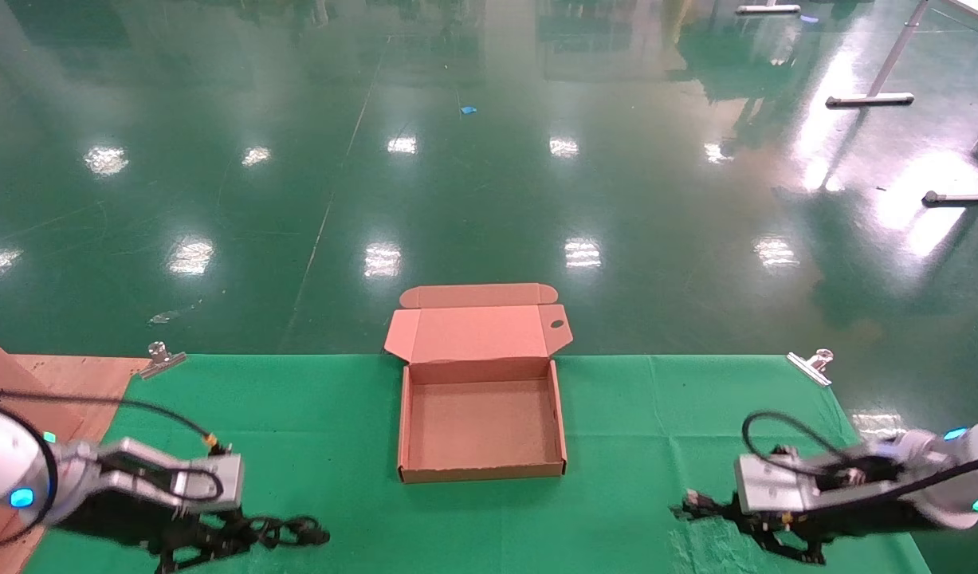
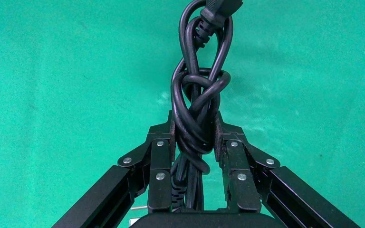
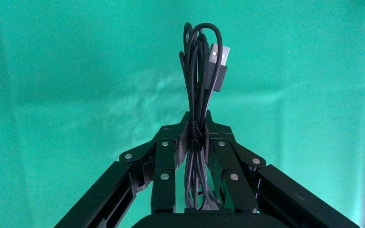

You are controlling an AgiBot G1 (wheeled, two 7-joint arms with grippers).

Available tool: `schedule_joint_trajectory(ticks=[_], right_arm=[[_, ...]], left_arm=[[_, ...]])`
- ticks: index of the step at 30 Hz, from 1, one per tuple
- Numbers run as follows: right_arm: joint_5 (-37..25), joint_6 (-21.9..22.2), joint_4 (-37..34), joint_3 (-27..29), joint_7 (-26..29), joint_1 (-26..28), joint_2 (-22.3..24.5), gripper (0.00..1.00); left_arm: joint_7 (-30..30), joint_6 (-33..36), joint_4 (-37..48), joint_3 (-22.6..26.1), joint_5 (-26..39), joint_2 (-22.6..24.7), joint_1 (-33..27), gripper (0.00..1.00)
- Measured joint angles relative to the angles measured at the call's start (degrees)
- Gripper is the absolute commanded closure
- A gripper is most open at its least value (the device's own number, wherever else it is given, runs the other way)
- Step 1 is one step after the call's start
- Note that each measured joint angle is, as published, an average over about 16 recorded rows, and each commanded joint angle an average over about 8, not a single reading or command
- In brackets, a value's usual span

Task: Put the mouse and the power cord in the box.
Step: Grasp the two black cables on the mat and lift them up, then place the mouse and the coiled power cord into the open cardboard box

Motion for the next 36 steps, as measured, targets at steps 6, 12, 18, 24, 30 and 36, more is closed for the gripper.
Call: schedule_joint_trajectory(ticks=[6,12,18,24,30,36], right_arm=[[3.90,-4.03,10.82,2.11,5.77,2.49,1.53,1.00],[5.22,-6.35,19.41,2.76,12.20,6.26,-0.38,1.00],[4.66,-7.88,23.80,2.06,16.96,10.43,-4.23,1.00],[3.66,-8.85,25.05,1.01,19.43,13.31,-7.08,1.00],[3.61,-9.48,24.68,0.54,19.80,14.66,-7.62,1.00],[4.02,-9.62,23.93,0.44,19.10,14.94,-6.84,1.00]], left_arm=[[-3.08,6.86,-8.12,0.09,-0.58,-0.10,-4.53,1.00],[-9.96,12.07,-21.74,0.26,-1.79,-0.98,-8.43,1.00],[-20.84,13.92,-39.05,0.65,-3.07,-3.41,-10.17,1.00],[-31.52,13.16,-54.06,1.08,-4.22,-6.39,-9.72,1.00],[-37.03,9.29,-61.75,1.58,-3.32,-7.36,-7.20,1.00],[-38.90,0.17,-62.66,2.29,1.68,-5.24,-2.62,1.00]])
